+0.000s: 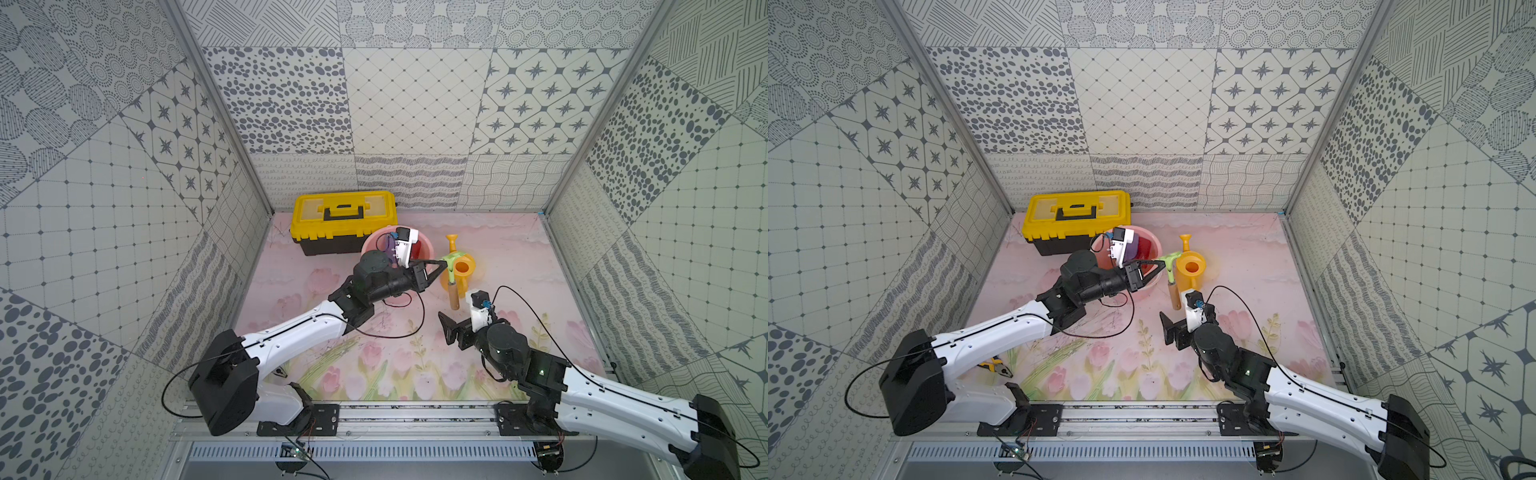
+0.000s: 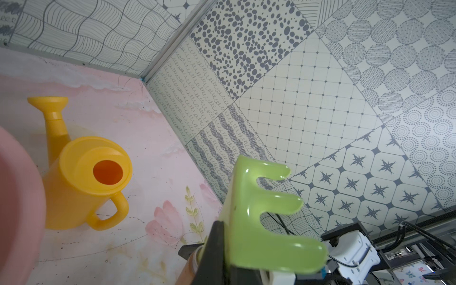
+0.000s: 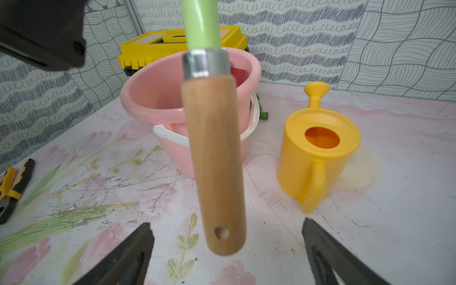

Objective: Organize the gardening tools
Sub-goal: Place the gardening tool in the container.

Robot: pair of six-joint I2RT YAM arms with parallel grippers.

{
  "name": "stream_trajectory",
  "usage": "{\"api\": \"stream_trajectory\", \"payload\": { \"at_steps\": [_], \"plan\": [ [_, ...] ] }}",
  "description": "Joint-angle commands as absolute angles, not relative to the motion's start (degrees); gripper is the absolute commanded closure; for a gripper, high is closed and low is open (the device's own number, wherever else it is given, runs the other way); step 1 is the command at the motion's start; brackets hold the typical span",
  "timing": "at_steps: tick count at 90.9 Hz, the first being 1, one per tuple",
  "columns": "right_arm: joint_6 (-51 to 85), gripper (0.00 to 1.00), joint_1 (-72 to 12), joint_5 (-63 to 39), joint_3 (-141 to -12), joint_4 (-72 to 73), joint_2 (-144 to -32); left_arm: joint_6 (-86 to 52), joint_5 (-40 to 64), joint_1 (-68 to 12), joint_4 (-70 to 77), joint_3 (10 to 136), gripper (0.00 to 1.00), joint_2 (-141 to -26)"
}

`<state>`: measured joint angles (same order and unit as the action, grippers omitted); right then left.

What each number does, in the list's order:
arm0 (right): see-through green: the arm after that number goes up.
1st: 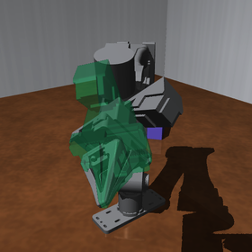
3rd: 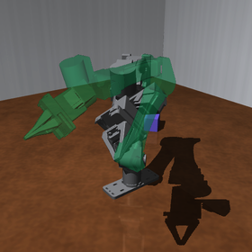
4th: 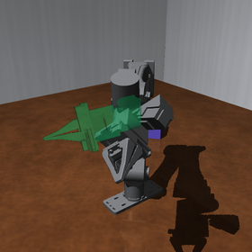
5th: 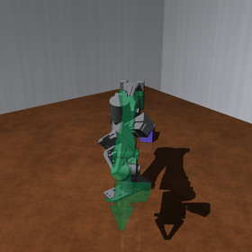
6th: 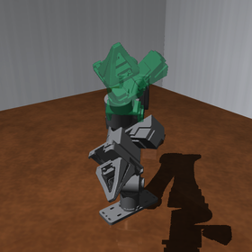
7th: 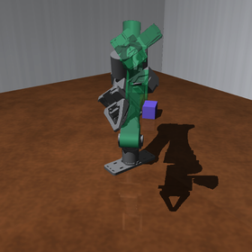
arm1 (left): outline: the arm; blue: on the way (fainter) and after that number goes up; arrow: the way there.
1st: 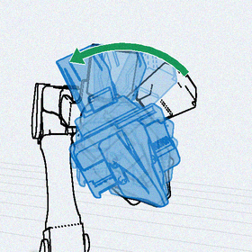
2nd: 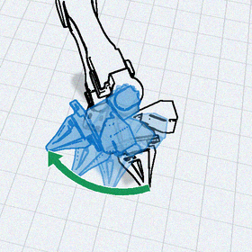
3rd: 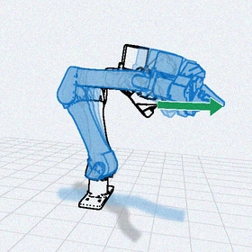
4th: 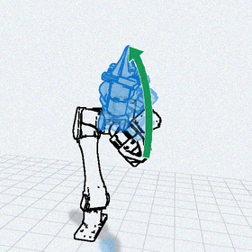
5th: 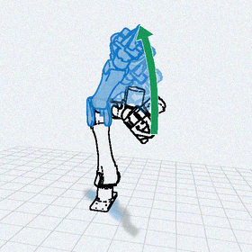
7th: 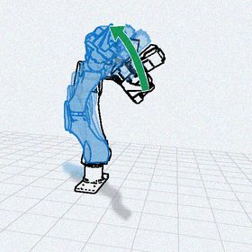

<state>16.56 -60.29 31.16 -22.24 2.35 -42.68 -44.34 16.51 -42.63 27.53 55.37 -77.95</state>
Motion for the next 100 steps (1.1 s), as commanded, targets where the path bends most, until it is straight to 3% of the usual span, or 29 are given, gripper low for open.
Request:
{"api": "stream_trajectory", "payload": {
  "at_steps": [1,26,46,65,100],
  "plan": [
    [17.55,0.03,-60.41,31.09,-21.72,2.64,-41.54,-32.69,13.52,-41.9,19.21,59.41,1.0,-72.87],
    [18.69,0.03,-60.43,30.7,-21.72,1.67,-40.23,-19.57,2.6,-38.08,11.42,65.79,1.0,-69.47],
    [19.41,0.03,-60.47,30.65,-22.32,0.65,-40.43,-10.14,0.11,-33.21,8.77,72.07,1.0,-72.67],
    [19.39,0.03,-60.43,31.35,-21.97,0.7,-39.76,-11.59,7.7,-25.74,9.61,74.98,1.0,-79.5],
    [18.99,0.03,-60.44,32.06,-22.3,0.83,-41.25,-19.7,20.8,-20.97,18.87,72.31,1.0,-93.61]
  ]
}}
